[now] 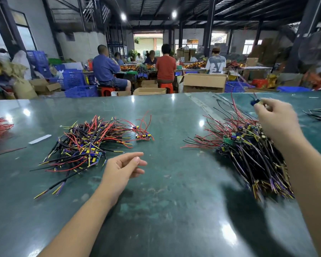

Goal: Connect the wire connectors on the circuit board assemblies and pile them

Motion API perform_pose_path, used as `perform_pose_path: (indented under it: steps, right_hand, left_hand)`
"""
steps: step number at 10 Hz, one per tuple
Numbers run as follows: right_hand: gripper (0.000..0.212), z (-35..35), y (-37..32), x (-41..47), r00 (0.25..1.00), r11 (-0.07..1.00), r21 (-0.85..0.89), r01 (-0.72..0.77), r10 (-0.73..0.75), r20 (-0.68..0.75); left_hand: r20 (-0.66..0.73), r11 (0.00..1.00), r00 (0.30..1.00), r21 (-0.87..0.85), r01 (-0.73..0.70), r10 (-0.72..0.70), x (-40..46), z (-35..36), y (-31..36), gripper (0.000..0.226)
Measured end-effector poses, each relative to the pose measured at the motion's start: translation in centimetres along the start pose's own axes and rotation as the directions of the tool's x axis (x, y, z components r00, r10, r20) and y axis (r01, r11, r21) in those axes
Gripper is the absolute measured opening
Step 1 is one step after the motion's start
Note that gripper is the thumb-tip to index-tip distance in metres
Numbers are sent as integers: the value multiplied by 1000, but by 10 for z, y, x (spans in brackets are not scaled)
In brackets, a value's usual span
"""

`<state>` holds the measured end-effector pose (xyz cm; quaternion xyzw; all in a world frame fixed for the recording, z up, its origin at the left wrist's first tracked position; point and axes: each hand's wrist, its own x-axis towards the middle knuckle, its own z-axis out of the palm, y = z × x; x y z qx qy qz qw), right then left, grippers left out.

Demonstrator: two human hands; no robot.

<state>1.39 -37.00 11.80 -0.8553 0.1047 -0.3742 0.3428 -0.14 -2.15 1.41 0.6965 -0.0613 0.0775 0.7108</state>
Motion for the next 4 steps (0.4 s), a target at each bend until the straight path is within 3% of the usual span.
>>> perform_pose_path:
  steps: [1,3,4]
  right_hand:
    - [30,-5,28,17,981,937,-332,-105,153,122]
    - [29,-6,42,20,922,858,-506,-93,266,282]
    - [45,-21,30,27,941,892,-441,-100,228,249]
  left_hand:
    - [14,1000,1000,24,3,-3,1,1,-4,21]
    - [27,999,1000,41,-6,5,1,-1,-7,22]
    - [23,999,1000,55,2,-3,1,-1,-7,21]
